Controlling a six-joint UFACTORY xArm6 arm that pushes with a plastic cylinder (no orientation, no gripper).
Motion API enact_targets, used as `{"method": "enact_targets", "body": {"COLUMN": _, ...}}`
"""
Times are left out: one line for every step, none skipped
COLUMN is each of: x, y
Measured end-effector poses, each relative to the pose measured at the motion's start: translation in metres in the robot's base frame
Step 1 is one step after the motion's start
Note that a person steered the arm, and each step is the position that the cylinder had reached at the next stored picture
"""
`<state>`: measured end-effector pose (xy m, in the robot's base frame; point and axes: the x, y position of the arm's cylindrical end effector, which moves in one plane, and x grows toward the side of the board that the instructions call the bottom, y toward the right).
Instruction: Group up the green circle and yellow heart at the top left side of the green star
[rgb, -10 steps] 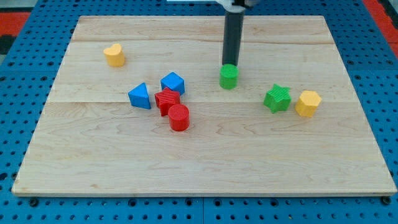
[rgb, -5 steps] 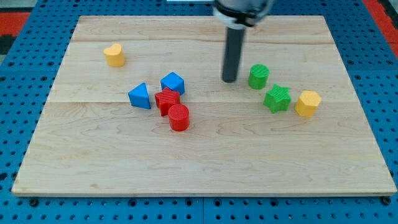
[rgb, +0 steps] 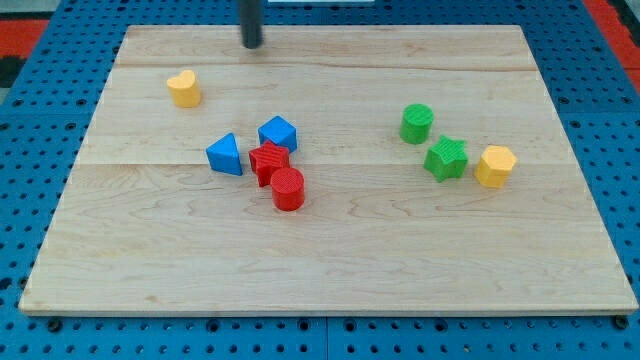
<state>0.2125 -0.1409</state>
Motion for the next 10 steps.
{"method": "enact_targets", "body": {"x": 0.014, "y": -0.12}}
{"method": "enact_targets", "body": {"x": 0.083, "y": -0.147}}
{"method": "enact_targets", "body": {"x": 0.093, "y": -0.101}}
{"method": "enact_targets", "body": {"x": 0.099, "y": -0.02}}
{"method": "enact_targets", "body": {"x": 0.102, "y": 0.003}}
{"method": "enact_targets", "body": {"x": 0.102, "y": -0.036}}
{"method": "enact_targets", "body": {"x": 0.134, "y": -0.007}}
{"method": "enact_targets", "body": {"x": 0.158, "y": -0.014}}
{"method": "enact_targets", "body": {"x": 0.152, "y": 0.047}}
{"method": "enact_targets", "body": {"x": 0.139, "y": 0.032}}
